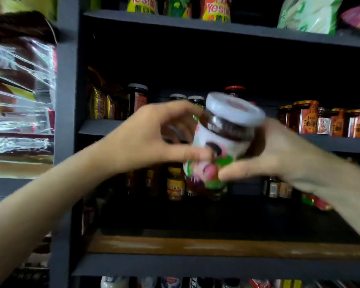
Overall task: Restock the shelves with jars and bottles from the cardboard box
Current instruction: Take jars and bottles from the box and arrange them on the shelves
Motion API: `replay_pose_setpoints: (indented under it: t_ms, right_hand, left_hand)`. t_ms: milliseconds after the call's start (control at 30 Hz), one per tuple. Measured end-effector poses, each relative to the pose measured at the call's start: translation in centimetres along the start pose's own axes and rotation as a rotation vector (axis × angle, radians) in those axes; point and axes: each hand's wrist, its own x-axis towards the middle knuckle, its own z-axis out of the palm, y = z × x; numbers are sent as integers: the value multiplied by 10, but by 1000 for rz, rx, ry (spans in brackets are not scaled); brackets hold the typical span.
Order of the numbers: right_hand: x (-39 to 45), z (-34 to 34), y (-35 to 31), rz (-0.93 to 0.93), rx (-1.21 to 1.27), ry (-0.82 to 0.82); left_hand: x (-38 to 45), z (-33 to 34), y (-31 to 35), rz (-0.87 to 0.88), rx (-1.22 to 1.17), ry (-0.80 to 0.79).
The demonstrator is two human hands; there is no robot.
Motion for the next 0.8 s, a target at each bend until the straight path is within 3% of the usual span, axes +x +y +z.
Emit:
replay_pose_setpoints:
  t_ms: [167, 367, 500, 633, 800]
  right_hand:
    - [53, -24, -40, -132, -70, 190]
    - [107, -27, -35, -26, -286, 175]
    - [129, -22, -7, 104, -171, 163]
    - [152, -25, 16, 267, 45, 148]
    - [170, -31, 30, 408, 98, 107]
  left_hand:
    - [40, -48, 10, 6, -27, 115]
    - [68, -75, -8, -205, 188, 4]
    - [74, -73, -34, -333, 220, -20]
    - [85, -65, -59, -494, 56, 4]
    - [97, -57, -78, -620, 43, -8]
